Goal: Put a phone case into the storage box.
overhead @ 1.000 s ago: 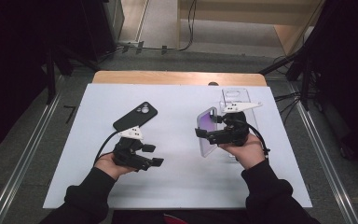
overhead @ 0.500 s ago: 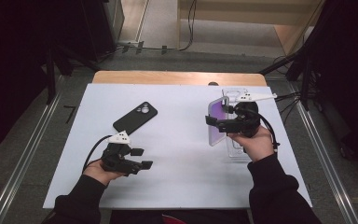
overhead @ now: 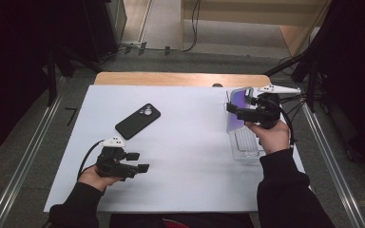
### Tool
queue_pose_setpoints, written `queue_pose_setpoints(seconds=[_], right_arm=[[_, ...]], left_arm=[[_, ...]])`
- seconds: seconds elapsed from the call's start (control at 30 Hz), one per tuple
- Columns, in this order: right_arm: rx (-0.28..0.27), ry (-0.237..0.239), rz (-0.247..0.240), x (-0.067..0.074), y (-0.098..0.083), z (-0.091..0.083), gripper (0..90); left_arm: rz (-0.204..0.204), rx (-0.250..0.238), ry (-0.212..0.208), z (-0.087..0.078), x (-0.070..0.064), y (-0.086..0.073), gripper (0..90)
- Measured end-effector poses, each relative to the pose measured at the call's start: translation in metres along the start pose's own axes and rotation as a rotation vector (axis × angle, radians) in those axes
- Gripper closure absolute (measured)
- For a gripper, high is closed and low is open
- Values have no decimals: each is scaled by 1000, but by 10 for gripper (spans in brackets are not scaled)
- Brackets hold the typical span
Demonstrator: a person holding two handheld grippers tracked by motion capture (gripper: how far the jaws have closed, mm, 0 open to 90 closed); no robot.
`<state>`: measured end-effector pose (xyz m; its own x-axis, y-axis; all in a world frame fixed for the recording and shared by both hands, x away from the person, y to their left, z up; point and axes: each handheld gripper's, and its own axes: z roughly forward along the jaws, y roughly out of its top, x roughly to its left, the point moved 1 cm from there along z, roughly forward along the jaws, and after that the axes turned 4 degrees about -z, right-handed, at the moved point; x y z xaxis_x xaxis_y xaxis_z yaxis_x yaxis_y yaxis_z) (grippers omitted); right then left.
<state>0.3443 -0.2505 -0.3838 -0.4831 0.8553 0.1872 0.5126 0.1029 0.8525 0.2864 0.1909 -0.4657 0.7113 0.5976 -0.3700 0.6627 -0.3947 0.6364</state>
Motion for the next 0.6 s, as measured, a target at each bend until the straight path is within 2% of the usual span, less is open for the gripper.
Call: queue_pose_setpoints(seconds=[0.17, 0.33, 0.43, 0.53, 0.6], right_arm=[[-15, -64, 29, -14, -1, 0, 154], [-25, -107, 46, -22, -3, 2, 154], [-29, -125, 36, -27, -3, 6, 154], [-38, -142, 55, -35, 1, 12, 154], [-33, -150, 59, -41, 5, 17, 153]], left_arm=[[-8, -4, 5, -2, 1, -1, 317], [-8, -15, -2, -3, 0, -1, 317], [-5, -9, -3, -2, 0, -1, 317], [-8, -11, -2, -2, 1, -1, 317], [-19, -7, -15, -1, 3, 0, 317]])
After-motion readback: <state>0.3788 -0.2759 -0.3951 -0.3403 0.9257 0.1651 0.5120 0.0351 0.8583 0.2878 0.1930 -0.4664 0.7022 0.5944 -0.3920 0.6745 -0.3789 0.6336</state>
